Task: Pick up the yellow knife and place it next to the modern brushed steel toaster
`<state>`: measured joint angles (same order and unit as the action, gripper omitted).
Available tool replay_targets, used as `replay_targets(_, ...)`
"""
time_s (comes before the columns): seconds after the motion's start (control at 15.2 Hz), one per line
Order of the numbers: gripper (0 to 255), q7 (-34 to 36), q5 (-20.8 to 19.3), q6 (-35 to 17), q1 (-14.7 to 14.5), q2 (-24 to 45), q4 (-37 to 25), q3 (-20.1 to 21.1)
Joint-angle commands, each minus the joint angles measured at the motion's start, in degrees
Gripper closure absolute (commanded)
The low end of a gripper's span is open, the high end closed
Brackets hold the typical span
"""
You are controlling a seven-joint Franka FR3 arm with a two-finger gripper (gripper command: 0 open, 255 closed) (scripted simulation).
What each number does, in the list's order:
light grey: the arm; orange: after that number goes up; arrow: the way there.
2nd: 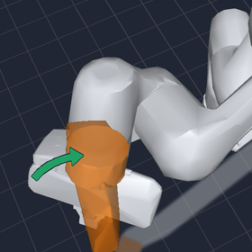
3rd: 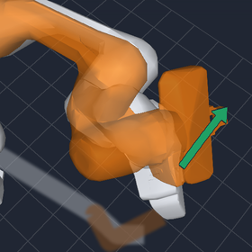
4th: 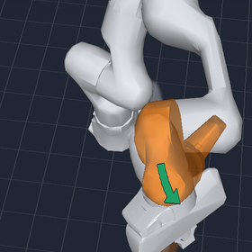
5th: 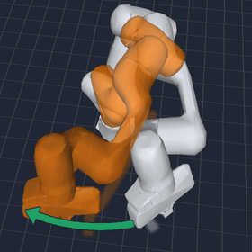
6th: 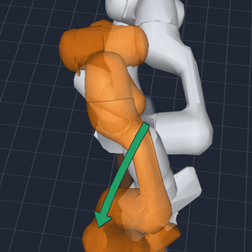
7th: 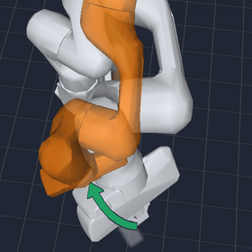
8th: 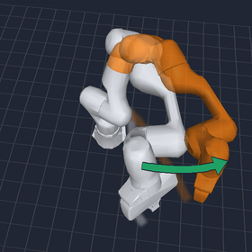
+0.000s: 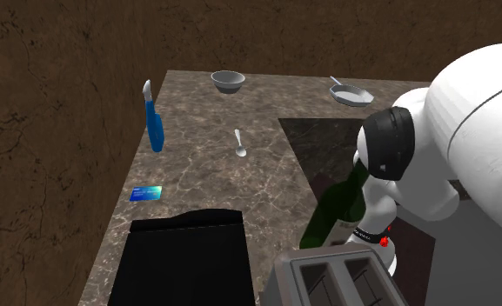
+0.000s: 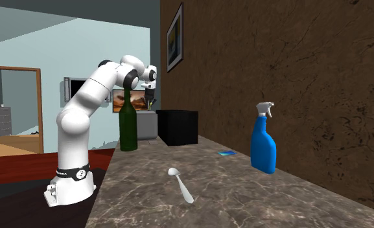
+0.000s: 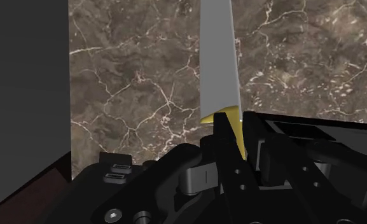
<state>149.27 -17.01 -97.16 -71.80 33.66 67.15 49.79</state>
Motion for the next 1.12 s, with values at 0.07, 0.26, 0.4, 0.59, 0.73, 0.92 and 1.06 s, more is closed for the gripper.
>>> replay_targets(0.07,255,-0.1,0.3,-2.9,1.3,-0.2,3.5,0.0)
replay_targets(0.26,255,-0.1,0.4,-5.3,2.1,-0.3,6.3,0.0)
replay_targets(0.4,255,-0.1,0.4,-6.9,2.5,-0.3,8.0,-0.1)
replay_targets(0.59,255,-0.1,0.3,-9.1,3.0,-0.2,10.3,-0.2)
replay_targets(0.73,255,-0.1,0.1,-10.6,3.3,-0.1,11.8,-0.3)
replay_targets(0.92,255,0.0,-0.2,-12.7,3.6,0.2,13.7,-0.6)
replay_targets(1.06,255,0.1,-0.4,-14.1,3.8,0.5,15.0,-0.8)
